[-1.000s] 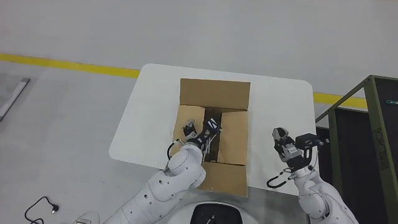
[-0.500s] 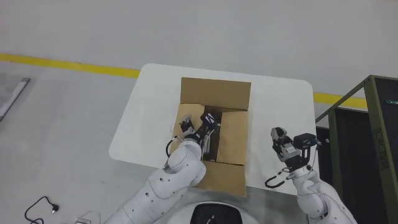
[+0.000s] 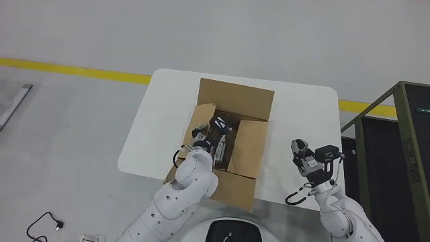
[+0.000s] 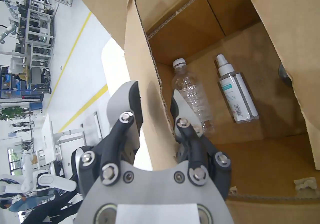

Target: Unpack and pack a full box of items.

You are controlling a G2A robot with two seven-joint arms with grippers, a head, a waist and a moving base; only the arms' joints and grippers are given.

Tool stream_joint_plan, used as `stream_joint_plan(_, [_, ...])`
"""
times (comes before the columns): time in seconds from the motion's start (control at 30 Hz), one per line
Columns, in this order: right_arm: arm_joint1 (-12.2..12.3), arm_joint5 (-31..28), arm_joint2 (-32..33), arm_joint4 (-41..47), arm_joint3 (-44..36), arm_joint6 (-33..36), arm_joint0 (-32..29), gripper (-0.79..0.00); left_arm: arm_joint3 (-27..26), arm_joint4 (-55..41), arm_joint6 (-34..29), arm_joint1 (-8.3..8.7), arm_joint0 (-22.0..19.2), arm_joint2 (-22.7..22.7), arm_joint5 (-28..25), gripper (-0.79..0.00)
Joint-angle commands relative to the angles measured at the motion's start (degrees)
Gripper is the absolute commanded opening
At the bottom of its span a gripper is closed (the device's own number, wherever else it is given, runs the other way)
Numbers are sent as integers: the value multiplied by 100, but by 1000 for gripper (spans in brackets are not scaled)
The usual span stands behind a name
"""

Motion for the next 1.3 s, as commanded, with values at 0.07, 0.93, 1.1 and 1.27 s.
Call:
stream_joint_plan(0.07, [-6,17,-8,-17,-10,-9,-2,-785,-332,-653,202,-11,160,-312,-30,-785])
stream_joint_plan(0.93, [9,-502,524,1177,-70,281,-140,-785,-897,-2793,408,8,653,-1773,0,-9])
stream_joint_plan(1.1, [3,-523,521,1185,-57,281,-178,-785,-983,-2796,424,8,692,-1804,-40,0])
stream_joint_plan(1.27, [-8,-507,462,1142,-38,279,-172,-785,-1023,-2851,493,6,725,-1840,-85,0])
